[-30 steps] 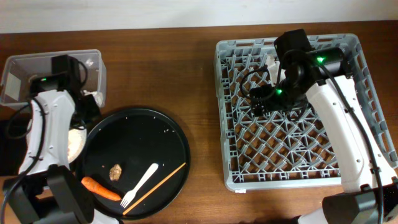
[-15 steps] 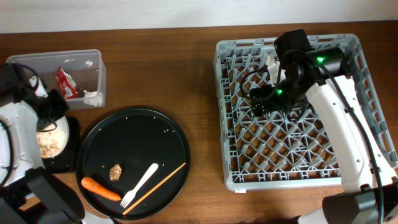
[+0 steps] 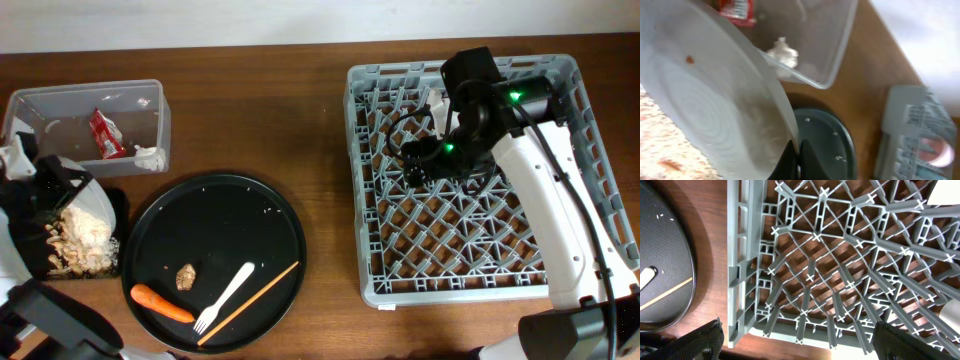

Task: Sort waste into correct bins and load items into the dishwasher rack
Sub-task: 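Tilt the plate over the black tray to empty rice and shells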

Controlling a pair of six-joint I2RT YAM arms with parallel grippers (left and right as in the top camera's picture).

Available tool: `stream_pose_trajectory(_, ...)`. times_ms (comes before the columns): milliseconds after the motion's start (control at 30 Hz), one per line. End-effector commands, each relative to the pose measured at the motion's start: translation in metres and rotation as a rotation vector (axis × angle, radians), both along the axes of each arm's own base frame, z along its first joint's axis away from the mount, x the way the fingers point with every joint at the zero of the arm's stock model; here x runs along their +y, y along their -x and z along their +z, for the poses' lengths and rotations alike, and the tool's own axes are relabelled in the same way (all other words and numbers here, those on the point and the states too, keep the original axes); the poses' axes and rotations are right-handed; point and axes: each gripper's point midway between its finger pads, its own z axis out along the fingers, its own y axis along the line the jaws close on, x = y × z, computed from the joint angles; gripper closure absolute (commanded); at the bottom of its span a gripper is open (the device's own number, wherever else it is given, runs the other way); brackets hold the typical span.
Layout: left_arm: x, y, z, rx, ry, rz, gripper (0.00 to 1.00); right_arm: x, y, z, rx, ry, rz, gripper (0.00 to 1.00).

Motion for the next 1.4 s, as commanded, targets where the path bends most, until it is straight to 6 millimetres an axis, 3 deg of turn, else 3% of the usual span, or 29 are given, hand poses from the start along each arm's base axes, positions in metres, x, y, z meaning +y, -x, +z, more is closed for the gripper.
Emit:
stream_pose_trajectory(0,-0.008,0.0,0.035,-0.189,0.057,-0.082,1.0,-0.002,-0.002,-0.001,0.001,0.011,0.003,0.02)
stream_pose_trajectory(267,-0.008,0.008,0.053,-0.35,0.157,-0.113,1.0,-0.002,-0.002,-0.001,0.001,0.011,0.003,0.02)
stream_pose_trajectory(400,-0.009,0.01,0.052,-0.343,0.162,-0.113,1.0,-0.002,-0.002,-0.001,0.001,0.011,0.003,0.02)
stream_pose_trajectory(467,-0.004,0.014,0.04,-0.26,0.152,-0.068,1.0,-0.002,-0.002,-0.001,0.001,0.011,0.003,0.02)
stream_pose_trajectory(533,-0.013,0.013,0.051,-0.341,0.154,-0.134,1.0,-0.002,-0.002,-0.001,0.001,0.011,0.003,0.02)
stream_pose_trajectory(600,0.008,0.022,0.021,-0.117,0.134,0.032,1.0,-0.002,-0.002,-0.001,0.001,0.011,0.002,0.02)
stream_pose_trajectory(667,-0.006,0.014,0.042,-0.27,0.162,-0.075,1.0,-0.002,-0.002,-0.001,0.001,0.011,0.003,0.02)
stream_pose_trajectory(733,0.004,0.019,0.029,-0.172,0.163,0.004,1.0,-0.002,-0.002,-0.001,0.002,0.011,0.003,0.02)
stream_pose_trajectory(800,-0.006,0.016,0.045,-0.276,0.194,-0.061,1.0,-0.002,-0.002,-0.001,0.002,0.011,0.003,0.02)
stream_pose_trajectory(867,0.003,0.019,0.034,-0.203,0.183,-0.001,1.0,-0.002,-0.002,-0.001,0.002,0.011,0.003,0.02)
stream_pose_trajectory(933,0.002,0.02,0.037,-0.219,0.202,-0.003,1.0,-0.002,-0.002,-0.001,0.002,0.011,0.003,0.02)
stream_pose_trajectory(967,-0.008,0.018,0.054,-0.327,0.227,-0.072,1.0,-0.002,-0.001,-0.002,0.005,0.012,0.003,0.02)
stream_pose_trajectory(1067,0.003,0.02,0.037,-0.219,0.205,-0.001,1.0,-0.002,-0.001,-0.001,0.005,0.012,0.003,0.02)
stream_pose_trajectory(1100,-0.005,0.019,0.048,-0.292,0.221,-0.055,1.0,-0.002,-0.001,-0.002,0.006,0.012,0.003,0.02)
stream_pose_trajectory(1200,-0.007,0.017,0.052,-0.322,0.243,-0.067,1.0,-0.002,-0.001,-0.002,0.005,0.012,0.003,0.02)
stream_pose_trajectory(1267,-0.001,0.025,0.03,-0.175,0.196,-0.009,1.0,-0.002,-0.001,-0.002,0.005,0.012,0.003,0.02)
stream_pose_trajectory(1333,-0.018,0.018,0.047,-0.281,0.22,-0.098,1.0,-0.002,-0.001,-0.002,0.005,0.012,0.002,0.02)
stream_pose_trajectory(1367,-0.022,0.02,0.04,-0.219,0.225,-0.082,1.0,-0.002,-0.001,-0.002,0.005,0.012,0.003,0.02)
